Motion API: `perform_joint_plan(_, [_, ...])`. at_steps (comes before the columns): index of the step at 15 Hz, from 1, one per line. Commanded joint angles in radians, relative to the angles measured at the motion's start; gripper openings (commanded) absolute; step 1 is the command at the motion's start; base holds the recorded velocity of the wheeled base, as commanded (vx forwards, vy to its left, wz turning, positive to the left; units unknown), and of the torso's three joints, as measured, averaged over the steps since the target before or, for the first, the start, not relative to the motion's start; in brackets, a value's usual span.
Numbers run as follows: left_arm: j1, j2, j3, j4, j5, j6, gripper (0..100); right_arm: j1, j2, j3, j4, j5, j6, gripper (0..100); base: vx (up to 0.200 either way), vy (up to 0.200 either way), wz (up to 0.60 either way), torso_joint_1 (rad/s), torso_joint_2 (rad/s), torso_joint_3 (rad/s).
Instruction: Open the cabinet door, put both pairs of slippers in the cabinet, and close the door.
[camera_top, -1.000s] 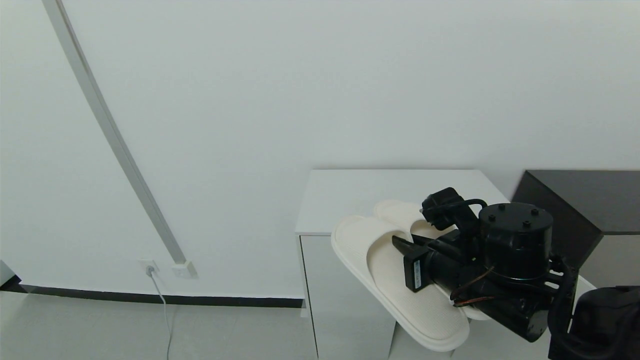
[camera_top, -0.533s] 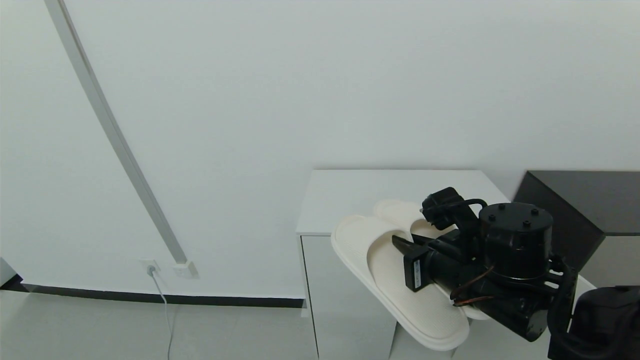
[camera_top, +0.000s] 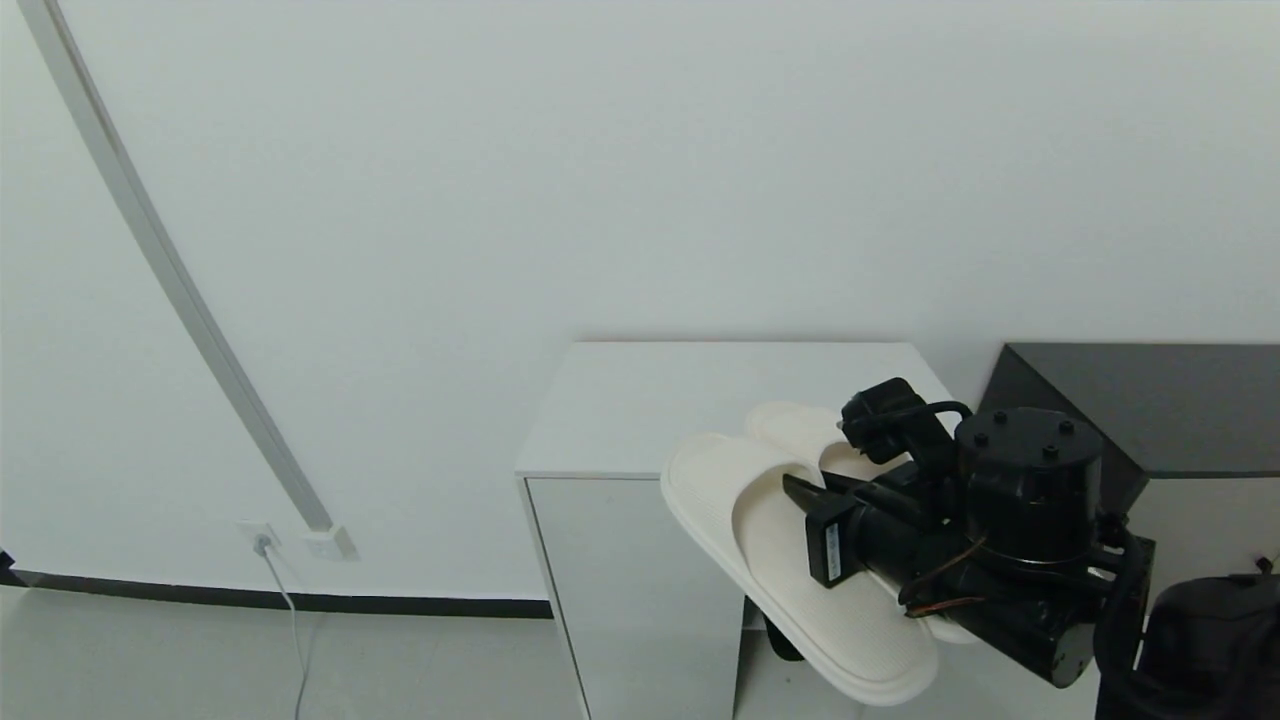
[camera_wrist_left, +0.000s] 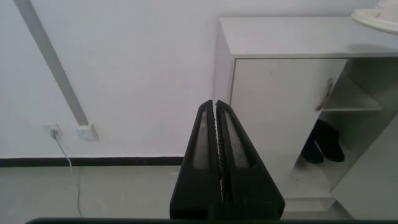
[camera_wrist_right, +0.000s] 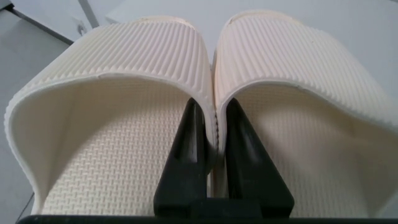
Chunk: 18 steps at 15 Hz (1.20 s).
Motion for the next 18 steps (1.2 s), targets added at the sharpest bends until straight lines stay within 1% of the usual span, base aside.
perform_joint_plan(1, [0.000,0.001,0.000,0.000,0.002,0.000,0,0.006,-0.002,0.000,0.000,0.000,0.000,0,0.000,-0.200,0.00,0.002,0.01,0.002])
perform_joint_plan(4, [0.000,0.001,0.001,0.000,0.000,0.000,0,0.009,-0.016,0.013,0.000,0.000,0.000,0,0.000,-0.200,0.00,0.004,0.00,0.002])
perform_joint_plan(11, [0.000,0.001,0.001,0.000,0.000,0.000,0,0.007,-0.025,0.028,-0.002,0.002,-0.001,0,0.000,0.000,0.00,0.000,0.00,0.000])
perform_joint_plan(15, [0.000,0.001,0.001,0.000,0.000,0.000,0,0.007,-0.025,0.043,-0.004,0.002,-0.035,0,0.000,0.000,0.00,0.000,0.00,0.000])
perform_joint_plan(17, [0.000,0.001,0.000,0.000,0.000,0.000,0,0.007,-0.027,0.045,-0.005,0.002,-0.035,0,0.000,0.000,-0.60,0.000,0.00,0.002])
perform_joint_plan(18, [0.000,0.001,0.000,0.000,0.000,0.000,0,0.007,-0.027,0.046,-0.008,0.002,-0.035,0,0.000,0.000,0.00,0.000,0.00,0.000])
